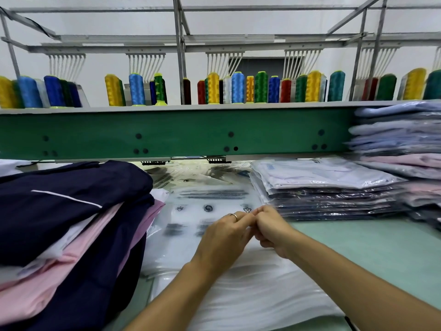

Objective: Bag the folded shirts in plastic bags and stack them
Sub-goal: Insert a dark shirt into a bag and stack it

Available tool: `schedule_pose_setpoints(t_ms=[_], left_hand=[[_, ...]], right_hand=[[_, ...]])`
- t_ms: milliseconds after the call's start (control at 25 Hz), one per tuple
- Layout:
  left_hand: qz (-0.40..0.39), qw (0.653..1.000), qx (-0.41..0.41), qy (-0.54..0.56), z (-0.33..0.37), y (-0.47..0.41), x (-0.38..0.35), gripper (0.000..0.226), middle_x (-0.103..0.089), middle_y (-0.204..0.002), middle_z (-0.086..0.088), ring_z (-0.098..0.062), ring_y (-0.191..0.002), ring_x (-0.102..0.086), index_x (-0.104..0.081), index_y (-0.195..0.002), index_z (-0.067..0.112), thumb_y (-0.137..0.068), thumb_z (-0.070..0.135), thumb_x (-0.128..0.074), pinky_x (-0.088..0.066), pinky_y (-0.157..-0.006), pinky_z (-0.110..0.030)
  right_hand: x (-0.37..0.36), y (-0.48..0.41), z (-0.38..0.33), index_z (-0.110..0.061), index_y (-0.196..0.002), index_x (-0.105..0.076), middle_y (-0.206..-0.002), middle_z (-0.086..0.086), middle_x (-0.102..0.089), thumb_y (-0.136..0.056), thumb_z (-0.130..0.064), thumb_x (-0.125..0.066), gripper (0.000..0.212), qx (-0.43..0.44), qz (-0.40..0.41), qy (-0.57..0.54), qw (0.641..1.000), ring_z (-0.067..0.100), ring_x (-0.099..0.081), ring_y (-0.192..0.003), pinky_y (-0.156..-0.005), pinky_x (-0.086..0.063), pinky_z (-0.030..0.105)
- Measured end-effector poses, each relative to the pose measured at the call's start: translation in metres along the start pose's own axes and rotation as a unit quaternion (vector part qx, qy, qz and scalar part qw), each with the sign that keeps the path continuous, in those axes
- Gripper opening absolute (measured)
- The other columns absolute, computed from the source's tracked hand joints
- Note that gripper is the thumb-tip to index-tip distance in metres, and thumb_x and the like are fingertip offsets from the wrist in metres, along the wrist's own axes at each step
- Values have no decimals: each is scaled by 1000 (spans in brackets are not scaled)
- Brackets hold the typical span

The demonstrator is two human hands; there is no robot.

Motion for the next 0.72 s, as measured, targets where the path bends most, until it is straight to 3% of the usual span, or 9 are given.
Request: schedule_pose_setpoints(t_ms=[160,320,440,720], left_hand=[[-34,998,59,-8,-15,1,-9,19,-69,-104,5,-24,-92,-61,-53,-116,24,-103,38,-48,-51,-68,-42],[-62,992,107,29,-27,5,-15,18,-71,-107,-3,-28,-98,-62,-45,-101,18,-104,35,-47,-51,-74,-43],[-83,986,137,43,-35,10,-15,19,-70,-100,-4,-31,-91,-61,-41,-94,21,-103,36,-48,-52,-72,-44],[-151,968,199,-38,-72,28,-10,21,-63,-92,1,-30,-80,-59,-38,-89,25,-100,40,-48,-54,-71,-44]], right_hand=[[9,-1,-2,-11,-99,-46,-71,8,-43,-97,2,-38,16,-5,20,-27,999,13,-30,-50,-36,-22,21],[24,-5,-6,-11,-108,-47,-74,8,-43,-100,0,-45,14,4,55,-37,998,15,-31,-55,-40,-26,24],[30,-8,-5,-10,-110,-47,-75,8,-44,-101,-3,-47,12,10,67,-43,997,16,-32,-56,-41,-28,24],[56,-21,0,-11,-104,-51,-71,5,-44,-101,-4,-49,8,10,89,-62,994,14,-32,-54,-39,-28,22]])
Point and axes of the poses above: each hand's wrist, its own y-axis away from the middle knuckle, its own x-axis out of the back of the hand, z = x × y, the point moved 10 cm from there along -y, towards the middle knuckle
